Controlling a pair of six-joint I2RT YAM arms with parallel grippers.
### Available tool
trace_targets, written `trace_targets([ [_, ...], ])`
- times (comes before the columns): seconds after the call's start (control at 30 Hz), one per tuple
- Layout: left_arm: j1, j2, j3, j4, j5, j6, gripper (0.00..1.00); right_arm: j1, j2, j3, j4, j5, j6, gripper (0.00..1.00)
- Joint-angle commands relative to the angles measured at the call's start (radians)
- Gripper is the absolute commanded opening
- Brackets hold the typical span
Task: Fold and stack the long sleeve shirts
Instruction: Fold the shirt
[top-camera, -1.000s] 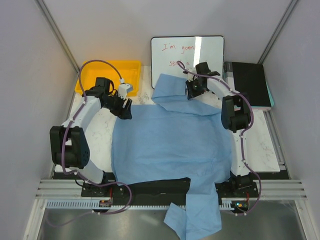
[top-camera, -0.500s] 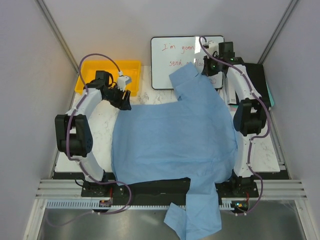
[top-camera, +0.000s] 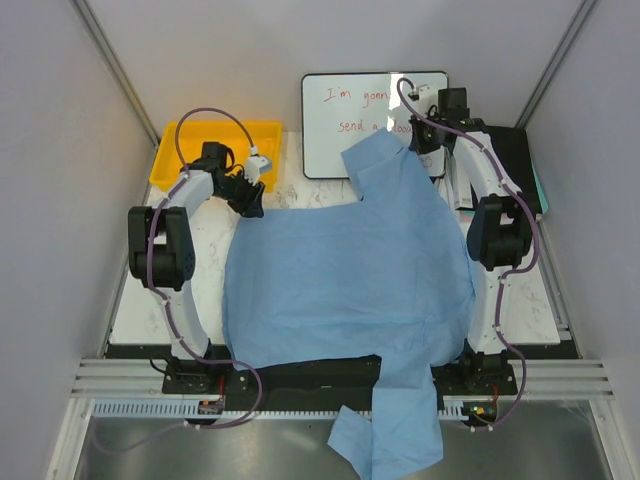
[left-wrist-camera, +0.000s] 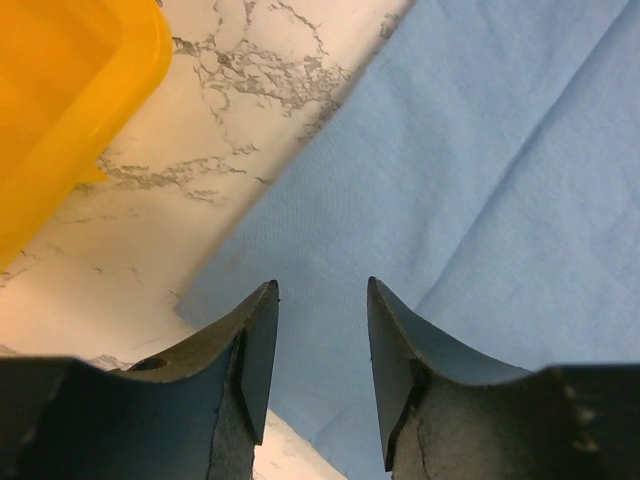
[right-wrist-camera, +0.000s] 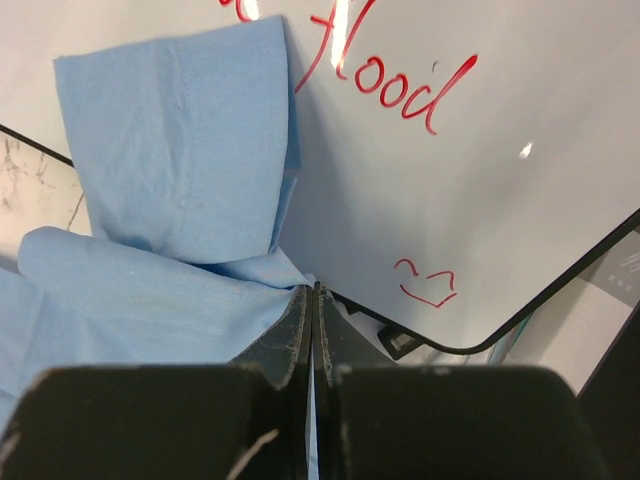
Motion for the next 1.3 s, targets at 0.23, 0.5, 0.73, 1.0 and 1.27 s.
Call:
trace_targets([
  [0.23,0.002,0.072,0.054,0.086,-0.077,0.218,0.46,0.001,-0.017,-0.050,0.038,-0.014,-0.006,0.00],
  [0.5,0.002,0.088,0.003,0.163,-0.146,0.308,0.47,-0.001,-0.022,-0.060,0.038,-0.020,-0.005,0.00],
  [0.73,0.001,0.115,-0.020,0.136,-0.152,0.356,0.46,-0.001,-0.025,-0.066,0.037,-0.027,0.001,0.00],
  [1.0,-0.005,0.114,-0.046,0.075,-0.126,0.417,0.26,-0.001,-0.034,-0.064,0.032,-0.043,0.010,0.00],
  [1.27,-0.004,0.056,0.020,0.072,-0.111,0.302,0.02,-0.012,-0.072,-0.027,0.025,-0.073,0.037,0.00],
])
